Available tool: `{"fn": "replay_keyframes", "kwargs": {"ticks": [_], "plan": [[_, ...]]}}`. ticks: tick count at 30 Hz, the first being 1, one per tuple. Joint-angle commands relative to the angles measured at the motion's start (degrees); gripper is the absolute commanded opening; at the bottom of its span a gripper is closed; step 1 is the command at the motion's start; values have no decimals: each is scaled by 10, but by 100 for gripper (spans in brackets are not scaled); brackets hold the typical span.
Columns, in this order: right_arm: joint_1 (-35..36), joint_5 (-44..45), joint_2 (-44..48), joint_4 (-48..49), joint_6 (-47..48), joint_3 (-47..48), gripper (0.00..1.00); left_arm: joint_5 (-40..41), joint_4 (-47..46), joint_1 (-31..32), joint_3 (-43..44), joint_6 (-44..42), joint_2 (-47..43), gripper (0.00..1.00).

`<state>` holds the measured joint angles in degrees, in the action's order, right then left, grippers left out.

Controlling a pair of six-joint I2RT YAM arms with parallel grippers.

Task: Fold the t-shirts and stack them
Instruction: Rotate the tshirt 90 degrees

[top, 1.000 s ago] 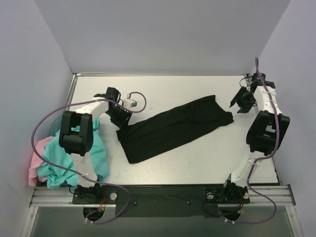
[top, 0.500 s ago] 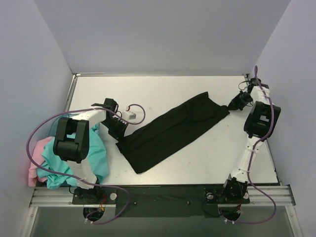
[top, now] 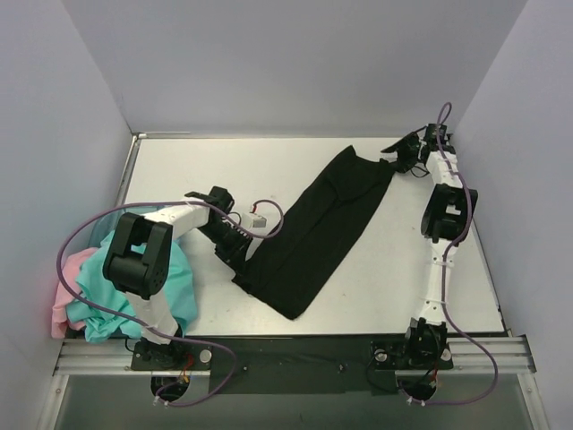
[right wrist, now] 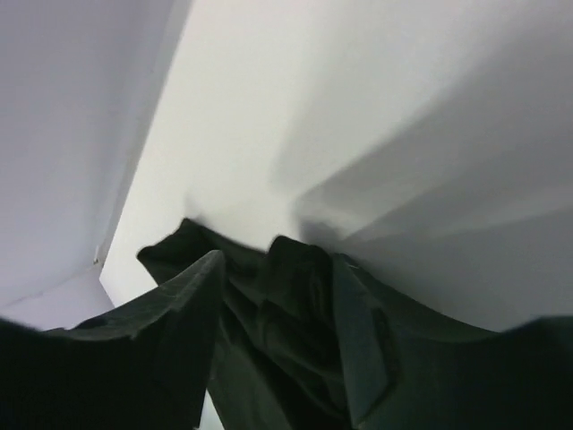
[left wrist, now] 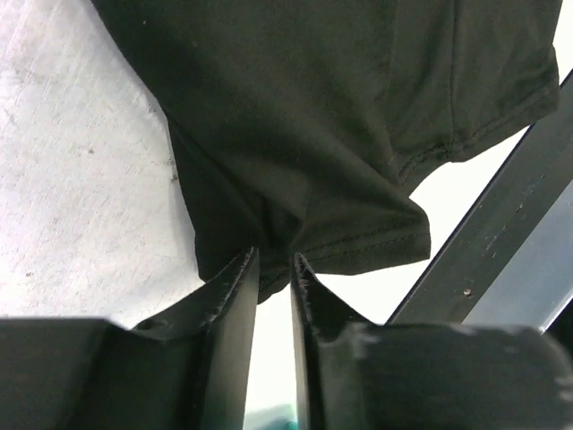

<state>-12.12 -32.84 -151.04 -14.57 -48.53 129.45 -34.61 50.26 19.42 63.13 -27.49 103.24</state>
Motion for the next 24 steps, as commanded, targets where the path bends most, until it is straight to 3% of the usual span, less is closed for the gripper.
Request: {"fn": "replay_keyframes", "kwargs": {"ticks": [1,5,8,12,15,18,21,24], "plan": [[-2,55,18,27,-20,5,56,-4,19,-11,10,9,-23,36],[-12,85,81,-1,40,-8,71,32,44,-13,8,12,-65,41],[-15,156,154,-67,98,-46,72,92,52,-22,17,26,-93,41],[-14,210,286,-100,145,-188,72,129,49,-38,24,26,-124,41],[-2,187,356,-97,169,-315,69,107,29,-35,8,35,-146,41],[2,151,356,-89,172,-371,65,86,17,-23,-13,37,-174,41],[-6,108,320,-64,135,-358,57,64,3,-9,-33,25,-201,42],[-8,82,263,-37,72,-316,57,40,-25,-12,-78,-6,-254,44]]}}
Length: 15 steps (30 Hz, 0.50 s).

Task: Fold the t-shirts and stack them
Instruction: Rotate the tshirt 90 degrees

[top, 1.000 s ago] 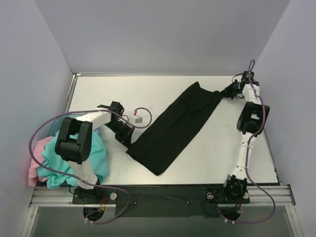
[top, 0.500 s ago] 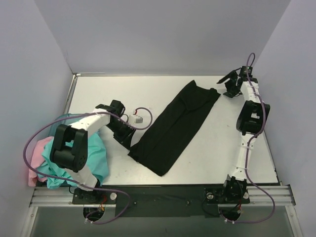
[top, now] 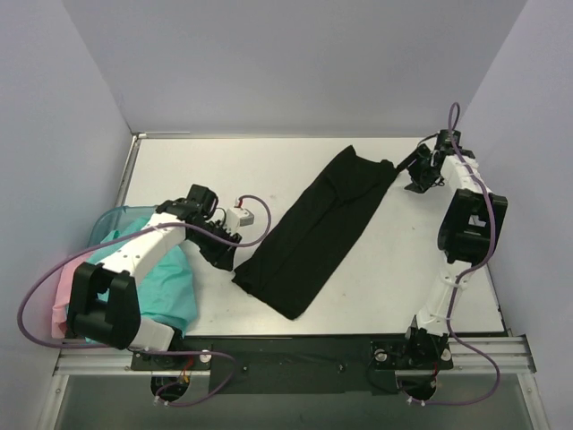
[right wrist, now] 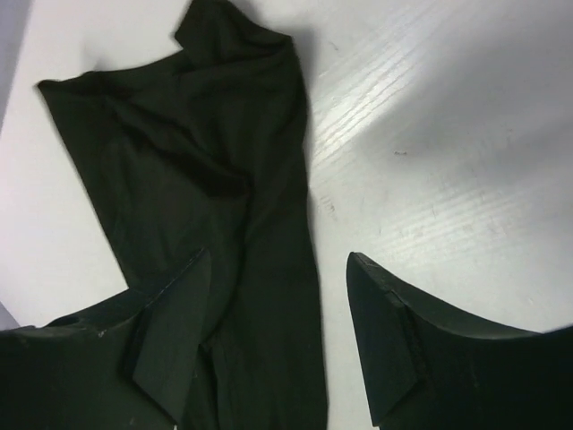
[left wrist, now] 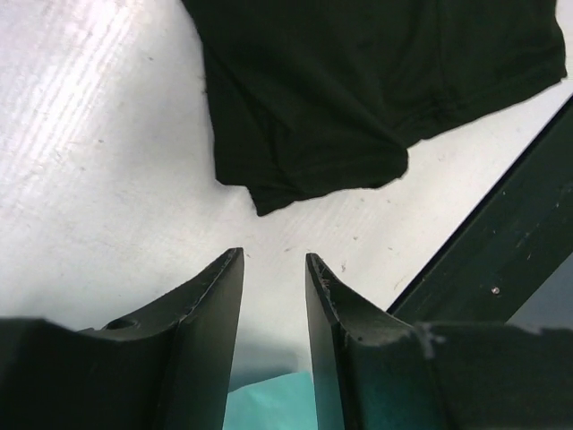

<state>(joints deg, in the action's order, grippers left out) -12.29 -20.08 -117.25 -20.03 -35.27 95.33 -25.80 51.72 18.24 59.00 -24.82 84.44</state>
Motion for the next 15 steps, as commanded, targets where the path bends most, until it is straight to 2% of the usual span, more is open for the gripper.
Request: {"fn": "replay_keyframes", "kwargs": {"ticks": [1,4,7,9,10,12,15], "plan": [[-8,-48,-85,30,-73,35,57,-54,-54,-1,-44,-48,-75,44],[-12,-50,-137,42,-130,74,57,-113,-65,-21,-78,-97,-109,44],[-13,-72,-176,54,-172,101,54,-144,-71,-19,-101,-213,-147,49],[-12,-97,-203,81,-196,116,45,-144,-72,-13,-112,-266,-162,49],[-10,-105,-221,103,-205,125,34,-148,-63,-14,-107,-283,-152,49],[-10,-125,-251,140,-234,144,21,-163,-54,-14,-103,-312,-134,50],[-10,-174,-298,195,-278,211,10,-184,-43,-10,-104,-376,-119,50]]}}
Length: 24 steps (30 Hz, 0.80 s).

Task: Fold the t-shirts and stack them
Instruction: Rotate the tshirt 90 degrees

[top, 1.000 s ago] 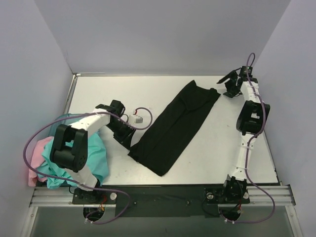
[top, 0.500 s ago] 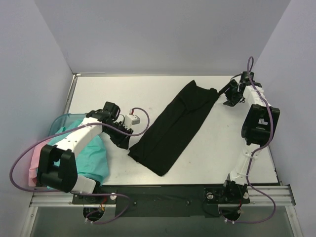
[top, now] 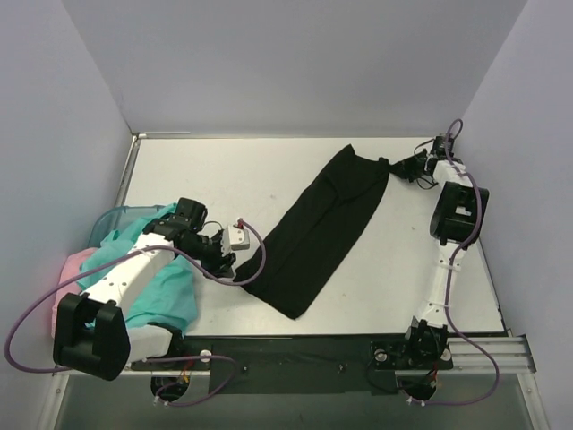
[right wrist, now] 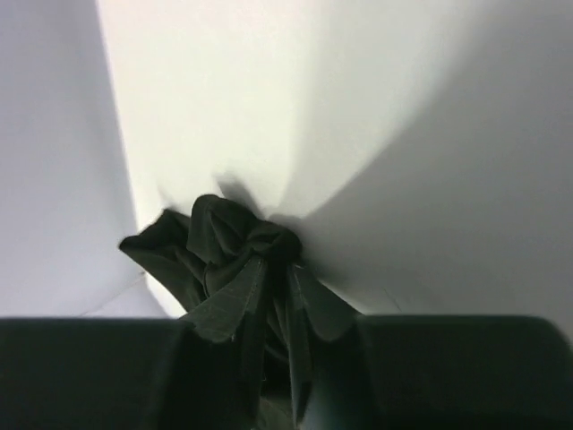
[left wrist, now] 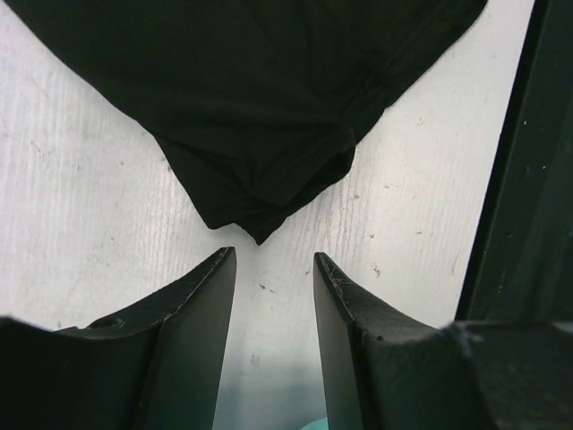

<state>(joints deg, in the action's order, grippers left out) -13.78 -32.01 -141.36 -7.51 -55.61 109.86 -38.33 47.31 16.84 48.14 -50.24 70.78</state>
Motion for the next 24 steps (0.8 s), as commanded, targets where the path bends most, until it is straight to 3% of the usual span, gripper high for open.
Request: {"fn": "replay_keyframes", "kwargs": {"ticks": [1,6,11,14,15,18,20,24], "plan": [[7,-56,-77,93,-82,82,1,-56,-13,7,3,-123,23,50],[16,-10,-188,144,-148,261,0,-35,-100,27,-27,-121,18,50],[28,41,-255,247,-218,348,1,6,-176,93,-57,-79,23,51],[27,33,-221,254,-195,298,41,29,-214,147,-73,-62,26,54],[24,21,-209,253,-179,265,46,33,-239,157,-74,-44,27,60],[-3,10,-121,266,-173,179,80,38,-273,186,-80,-47,30,64],[-19,10,-56,233,-150,123,88,36,-302,194,-90,-62,32,66],[-34,45,93,90,-55,8,91,45,-364,195,-89,-89,66,69]]}}
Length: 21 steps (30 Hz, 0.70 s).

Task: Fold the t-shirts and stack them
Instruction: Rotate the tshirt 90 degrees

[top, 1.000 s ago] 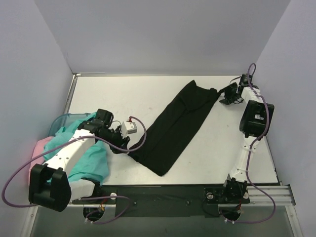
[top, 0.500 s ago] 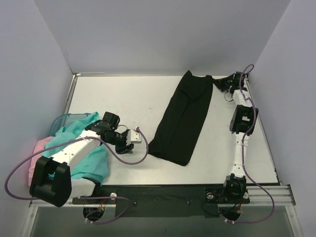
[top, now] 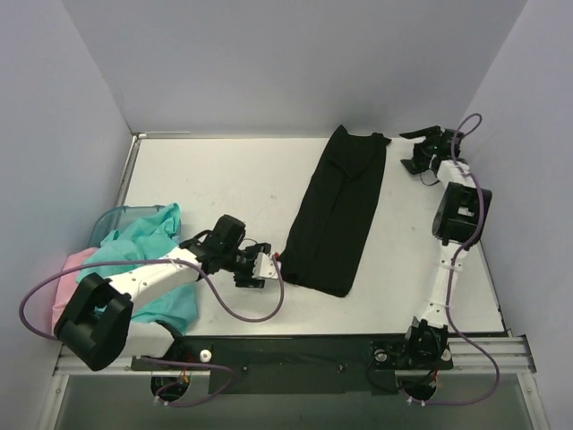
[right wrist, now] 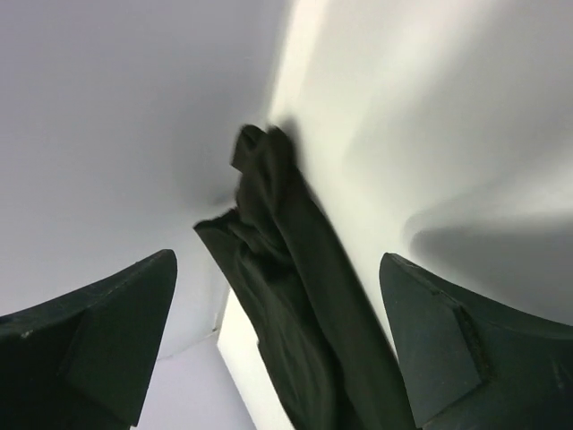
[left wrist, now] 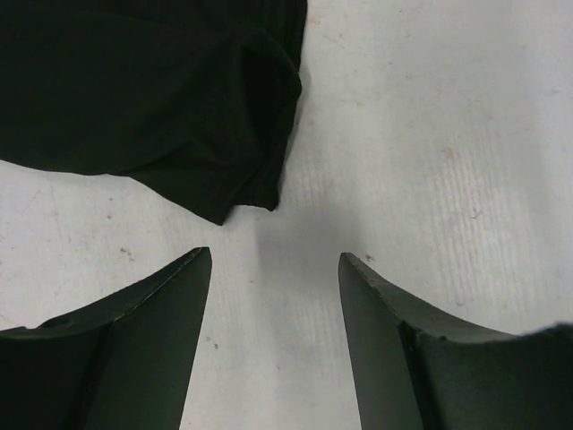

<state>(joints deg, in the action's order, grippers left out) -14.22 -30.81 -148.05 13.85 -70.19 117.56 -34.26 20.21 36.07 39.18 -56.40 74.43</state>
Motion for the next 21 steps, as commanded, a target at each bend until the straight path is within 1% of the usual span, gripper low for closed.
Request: {"fn": "replay_keyframes", "kwargs": {"ticks": [1,2,3,4,5,6,7,8,9,10,11,12,13,14,15,17,18,19,20,21], "plan": [[-27,40,183,-154,125,-122,91,2,-97,3,8,-48,37,70],[-24,46,234,-192,140,-157,91,-1,-105,3,12,-58,53,71],[-17,49,259,-203,171,-220,91,-5,-108,3,19,-74,62,73],[-12,49,314,-216,185,-265,92,-5,-114,4,22,-87,76,75],[-2,49,368,-218,216,-337,92,-8,-113,4,31,-94,85,75],[5,49,392,-229,231,-381,92,-10,-113,5,33,-111,102,75],[20,51,440,-249,263,-446,91,-11,-114,6,37,-118,115,75],[29,58,458,-261,283,-472,90,-10,-115,5,38,-135,121,75],[51,58,494,-295,318,-518,89,-9,-115,7,41,-143,132,76],[61,63,507,-312,347,-554,88,-6,-114,9,42,-163,137,75],[88,63,535,-348,363,-568,87,2,-113,14,46,-172,145,75],[99,63,550,-366,383,-600,86,4,-109,18,47,-190,148,75],[125,65,578,-385,386,-616,84,11,-105,23,49,-200,154,75],[137,59,589,-391,387,-654,83,12,-90,28,51,-218,156,73],[158,57,618,-399,383,-671,81,15,-82,34,52,-225,160,73],[191,57,658,-402,365,-723,77,23,-83,49,49,-225,166,70],[203,62,667,-405,356,-746,77,25,-91,61,48,-220,167,67],[229,65,683,-412,350,-753,76,31,-94,67,47,-218,168,62],[240,65,688,-414,343,-766,76,36,-95,80,45,-215,168,48],[261,60,691,-410,338,-772,76,45,-96,87,43,-212,167,43]]}}
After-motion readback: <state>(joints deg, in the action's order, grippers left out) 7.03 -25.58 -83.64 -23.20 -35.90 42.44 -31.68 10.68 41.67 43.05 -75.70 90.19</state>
